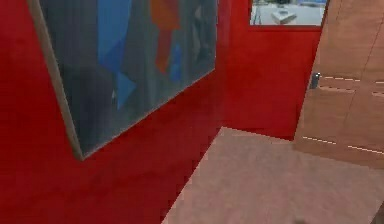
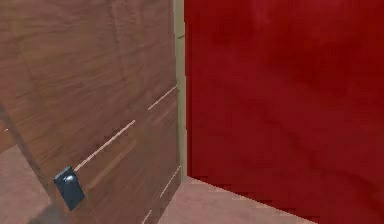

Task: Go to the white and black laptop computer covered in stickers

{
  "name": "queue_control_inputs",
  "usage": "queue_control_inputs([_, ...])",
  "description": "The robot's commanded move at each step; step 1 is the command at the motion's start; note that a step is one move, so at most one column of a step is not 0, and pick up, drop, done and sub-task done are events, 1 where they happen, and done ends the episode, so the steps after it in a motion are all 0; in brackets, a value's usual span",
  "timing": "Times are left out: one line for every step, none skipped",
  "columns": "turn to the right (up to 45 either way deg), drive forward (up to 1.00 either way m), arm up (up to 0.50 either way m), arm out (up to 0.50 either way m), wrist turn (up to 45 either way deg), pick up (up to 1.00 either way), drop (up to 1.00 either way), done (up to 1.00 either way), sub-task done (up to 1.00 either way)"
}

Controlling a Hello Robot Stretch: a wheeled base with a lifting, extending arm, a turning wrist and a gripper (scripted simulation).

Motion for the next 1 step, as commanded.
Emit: queue_control_inputs([0.0,0.45,0.0,0.0,0.0,0.0,0.0,0.0,0.0])
